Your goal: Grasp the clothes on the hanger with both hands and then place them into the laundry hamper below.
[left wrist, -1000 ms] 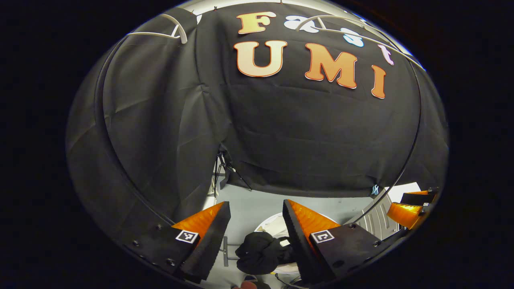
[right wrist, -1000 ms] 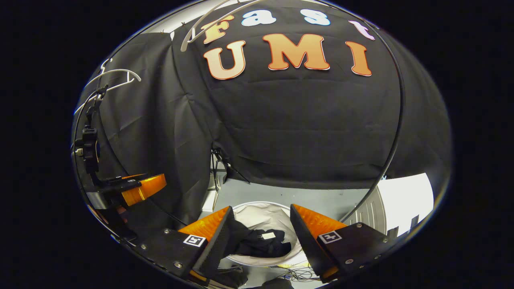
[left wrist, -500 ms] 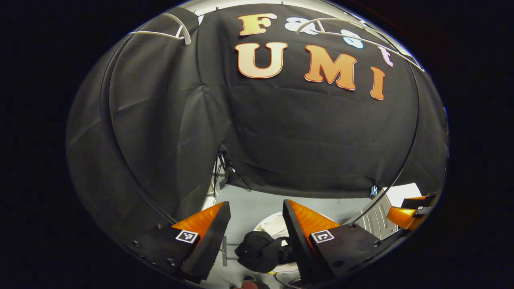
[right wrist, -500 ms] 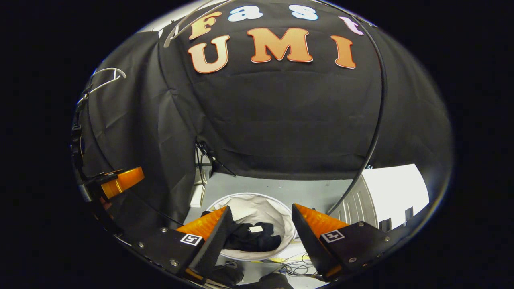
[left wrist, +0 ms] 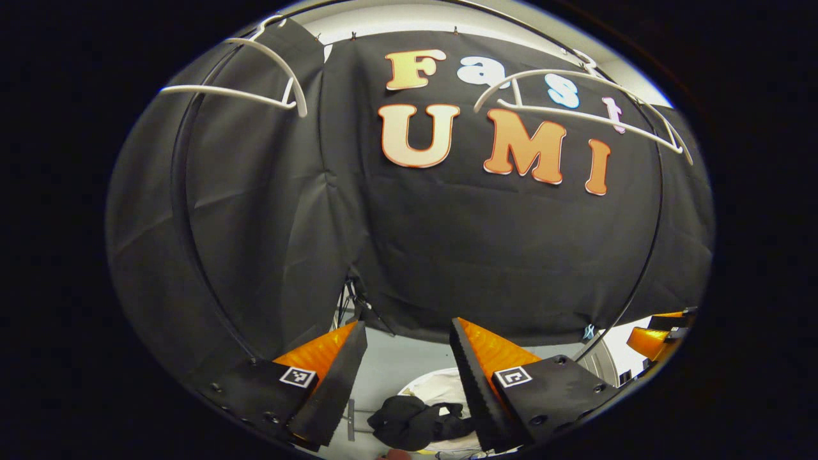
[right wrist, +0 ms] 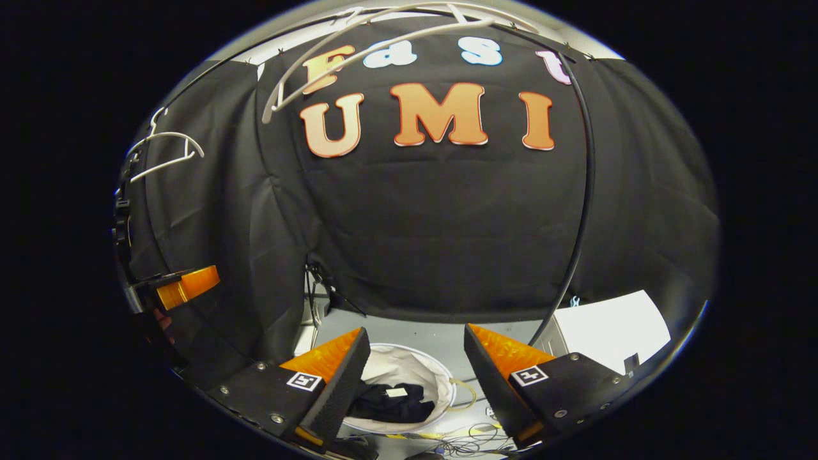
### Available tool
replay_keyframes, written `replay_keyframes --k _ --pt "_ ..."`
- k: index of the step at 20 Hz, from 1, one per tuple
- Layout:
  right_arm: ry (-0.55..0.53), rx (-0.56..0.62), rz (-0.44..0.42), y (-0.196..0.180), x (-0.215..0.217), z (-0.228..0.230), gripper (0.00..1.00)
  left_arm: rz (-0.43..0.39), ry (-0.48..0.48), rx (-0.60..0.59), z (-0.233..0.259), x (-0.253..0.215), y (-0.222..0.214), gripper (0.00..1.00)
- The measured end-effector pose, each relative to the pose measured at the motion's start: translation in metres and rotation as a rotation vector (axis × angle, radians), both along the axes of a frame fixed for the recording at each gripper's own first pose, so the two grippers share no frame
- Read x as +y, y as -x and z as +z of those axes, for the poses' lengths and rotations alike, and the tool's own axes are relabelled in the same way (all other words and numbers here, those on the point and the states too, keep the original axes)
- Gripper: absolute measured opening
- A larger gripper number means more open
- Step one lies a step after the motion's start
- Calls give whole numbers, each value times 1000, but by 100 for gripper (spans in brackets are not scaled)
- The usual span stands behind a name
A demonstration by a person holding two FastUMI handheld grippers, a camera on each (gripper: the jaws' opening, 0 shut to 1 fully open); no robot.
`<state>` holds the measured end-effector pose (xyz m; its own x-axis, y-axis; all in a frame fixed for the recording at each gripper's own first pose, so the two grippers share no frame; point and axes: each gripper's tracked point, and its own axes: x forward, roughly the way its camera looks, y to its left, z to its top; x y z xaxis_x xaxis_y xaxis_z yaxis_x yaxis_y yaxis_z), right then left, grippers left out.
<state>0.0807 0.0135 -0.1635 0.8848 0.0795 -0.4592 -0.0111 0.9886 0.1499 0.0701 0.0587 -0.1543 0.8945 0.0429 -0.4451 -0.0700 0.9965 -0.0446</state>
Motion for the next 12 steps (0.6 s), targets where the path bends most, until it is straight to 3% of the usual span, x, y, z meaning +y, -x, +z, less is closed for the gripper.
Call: replay_keyframes --k 1,3,5,6,8,11,12 --pt "2 -27 -3 -2 -2 13 92 -5 -1 -22 11 -1 -2 86" --pt "17 -86 -11 -6 -10 40 92 -9 -10 -74 35 -2 -3 91" --pt "36 -140 -22 -1 -20 65 92 -19 -19 -123 60 -4 -7 86" --pt "47 -174 -30 -1 -25 80 92 -25 -23 -148 71 -5 -9 91" --pt "68 -244 -39 0 -32 105 92 -35 -26 -189 92 -7 -14 86" --pt "98 -285 -53 0 -43 130 92 -34 -20 -243 109 -7 -18 91" --pt "102 -294 -56 1 -46 136 83 -27 -25 -254 115 -6 -18 91"
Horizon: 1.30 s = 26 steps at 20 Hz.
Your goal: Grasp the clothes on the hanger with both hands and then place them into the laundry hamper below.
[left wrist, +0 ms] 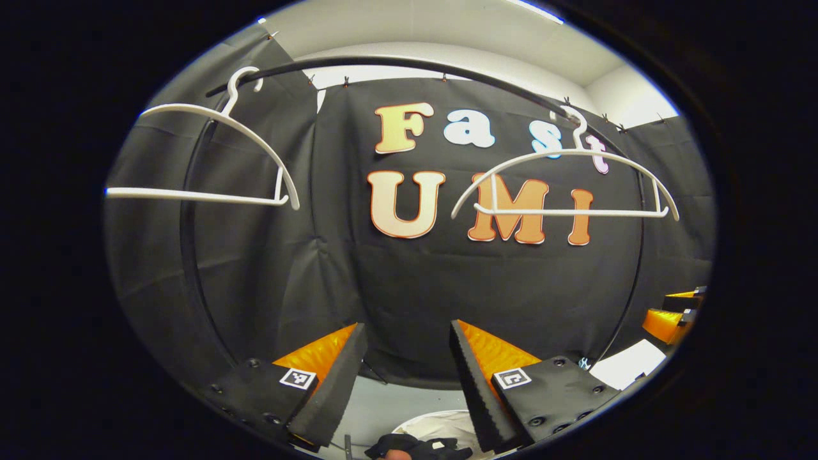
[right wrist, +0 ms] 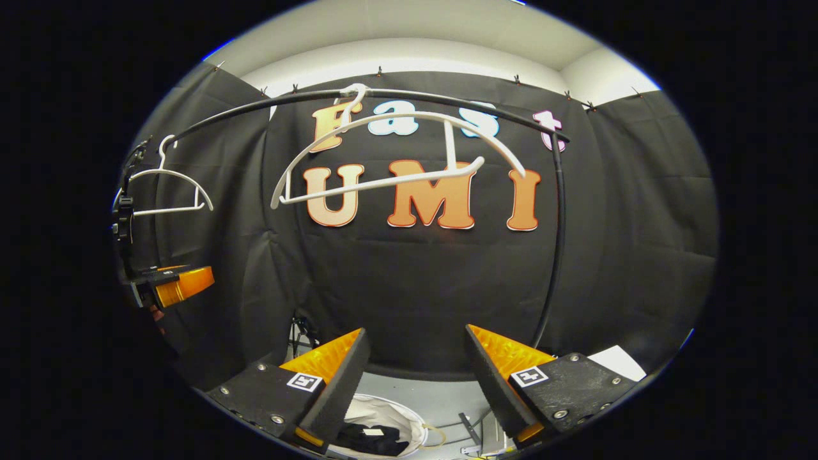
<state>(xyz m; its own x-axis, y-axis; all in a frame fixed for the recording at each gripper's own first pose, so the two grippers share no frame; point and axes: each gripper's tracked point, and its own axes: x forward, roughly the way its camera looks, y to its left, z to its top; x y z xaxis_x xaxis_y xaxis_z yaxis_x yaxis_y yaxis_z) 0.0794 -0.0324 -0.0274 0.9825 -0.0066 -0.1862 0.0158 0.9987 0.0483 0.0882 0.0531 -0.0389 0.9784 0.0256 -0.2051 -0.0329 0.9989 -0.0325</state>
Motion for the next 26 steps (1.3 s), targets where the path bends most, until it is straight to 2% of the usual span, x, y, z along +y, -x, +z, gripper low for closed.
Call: replay_keyframes --k 2,3,4,5,8,9,10,11,12,14,15,16,19,20,21,22,23,24,26 --pt "-2 -28 -8 -1 -6 15 100 14 -7 -24 11 7 -7 91" --pt "-1 -44 -14 -1 -11 22 100 23 -9 -40 17 9 -9 91" --pt "5 -64 -24 -1 -18 32 92 31 -9 -58 23 12 -10 91" --pt "14 -80 -37 -1 -25 39 100 28 -8 -74 29 12 -10 91" --pt "32 -121 -66 2 -39 55 100 25 -10 -136 48 14 -10 86" --pt "31 -137 -67 4 -42 60 92 24 -7 -155 54 13 -8 91" --pt "35 -156 -67 5 -47 65 92 17 0 -173 58 10 -6 91" --pt "35 -165 -70 6 -51 69 100 17 6 -187 60 9 -3 95" --pt "30 -169 -72 7 -54 70 99 13 12 -201 64 8 -3 99" --pt "15 -185 -86 7 -57 73 99 2 20 -220 69 5 -5 93" --pt "8 -195 -92 8 -58 74 92 0 18 -227 72 5 -5 93" --pt "4 -203 -95 9 -59 75 99 5 12 -231 74 5 -5 93" --pt "-4 -203 -92 10 -59 72 99 -1 15 -233 75 3 -6 96" --pt "-5 -201 -92 9 -59 71 92 -4 20 -233 74 2 -7 93" --pt "-8 -200 -91 8 -59 71 99 -4 22 -234 75 2 -7 93" --pt "-13 -202 -91 7 -58 72 99 -2 20 -237 76 5 -5 96" --pt "-13 -203 -90 6 -58 72 99 -3 16 -240 77 5 -5 93" --pt "-9 -207 -89 6 -59 74 99 -5 10 -242 78 4 -4 96" --pt "-2 -219 -86 7 -59 78 99 -13 -1 -239 78 2 -5 96"
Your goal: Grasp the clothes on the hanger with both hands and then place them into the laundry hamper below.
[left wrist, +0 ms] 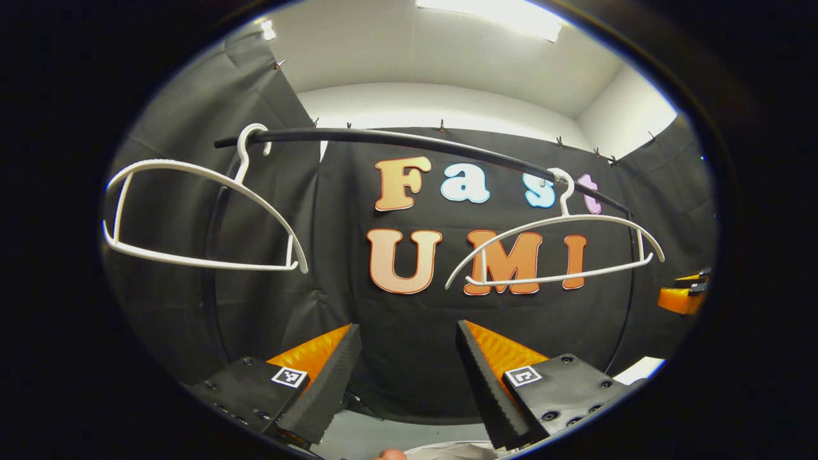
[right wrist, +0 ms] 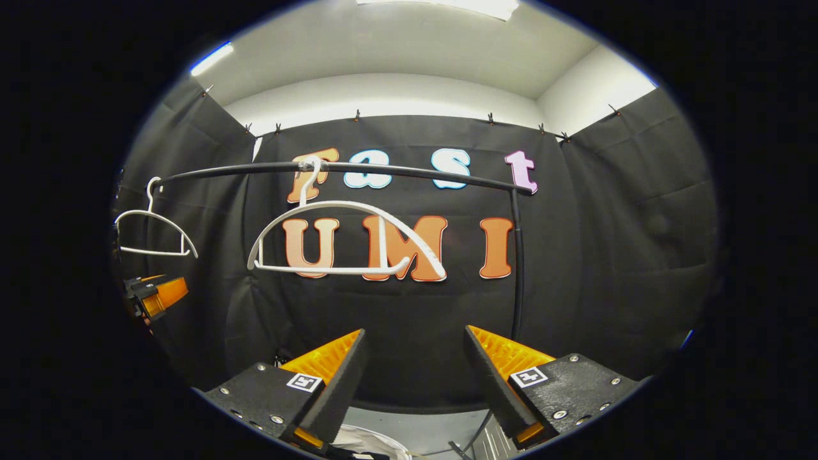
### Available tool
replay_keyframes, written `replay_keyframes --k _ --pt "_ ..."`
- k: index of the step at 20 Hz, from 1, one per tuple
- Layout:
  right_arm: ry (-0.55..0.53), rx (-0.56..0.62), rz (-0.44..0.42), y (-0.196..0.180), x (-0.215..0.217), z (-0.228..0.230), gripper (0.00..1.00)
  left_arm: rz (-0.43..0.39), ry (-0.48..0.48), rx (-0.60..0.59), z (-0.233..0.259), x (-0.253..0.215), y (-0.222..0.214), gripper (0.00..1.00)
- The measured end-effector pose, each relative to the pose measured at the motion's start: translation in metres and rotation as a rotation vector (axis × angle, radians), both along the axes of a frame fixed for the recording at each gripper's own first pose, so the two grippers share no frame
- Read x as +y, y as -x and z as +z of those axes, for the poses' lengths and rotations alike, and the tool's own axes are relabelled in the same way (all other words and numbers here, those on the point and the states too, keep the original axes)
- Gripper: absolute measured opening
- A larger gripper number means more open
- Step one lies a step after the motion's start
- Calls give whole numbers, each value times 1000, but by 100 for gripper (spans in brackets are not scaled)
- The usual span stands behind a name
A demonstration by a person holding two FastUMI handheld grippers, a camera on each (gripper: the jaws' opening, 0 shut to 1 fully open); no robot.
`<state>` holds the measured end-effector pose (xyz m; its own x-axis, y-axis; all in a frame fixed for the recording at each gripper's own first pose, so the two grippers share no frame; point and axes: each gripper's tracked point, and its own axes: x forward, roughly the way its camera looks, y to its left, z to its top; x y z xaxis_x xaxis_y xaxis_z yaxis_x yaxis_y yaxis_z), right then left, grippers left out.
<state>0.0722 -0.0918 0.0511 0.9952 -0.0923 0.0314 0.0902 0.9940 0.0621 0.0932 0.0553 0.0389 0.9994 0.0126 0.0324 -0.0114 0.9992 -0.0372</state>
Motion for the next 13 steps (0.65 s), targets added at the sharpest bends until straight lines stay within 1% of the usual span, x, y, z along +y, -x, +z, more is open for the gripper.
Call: replay_keyframes --k 1,2,3,4,5,6,7,8,9,10,11,12,13 --pt "0 -4 2 0 0 1 99 -2 -4 -3 1 -1 0 96" --pt "-3 -2 5 -1 1 -1 99 -4 -8 -4 1 -3 -1 93" --pt "-6 3 8 -2 1 -3 99 -8 -10 -4 1 -5 -1 96" --pt "-8 8 10 -3 2 -5 99 -10 -11 -4 0 -6 -3 93" --pt "-8 12 11 -4 2 -7 99 -12 -11 -3 0 -7 -3 93" --pt "-8 18 8 -5 2 -10 99 -13 -11 -1 0 -9 -3 96" --pt "-9 22 7 -6 3 -12 99 -14 -11 0 -1 -9 -4 93" --pt "-12 23 6 -5 2 -12 99 -13 -12 1 -1 -10 -5 93" --pt "-15 23 6 -6 2 -12 99 -13 -12 0 -1 -10 -5 96" --pt "-18 23 4 -6 2 -14 91 -13 -12 1 -1 -10 -5 96" --pt "-20 24 3 -6 2 -14 99 -15 -12 4 -2 -11 -5 93" --pt "-19 24 -1 -6 1 -14 99 -17 -12 6 -3 -11 -5 93" --pt "-19 25 -3 -6 1 -15 84 -17 -13 7 -3 -10 -4 96"
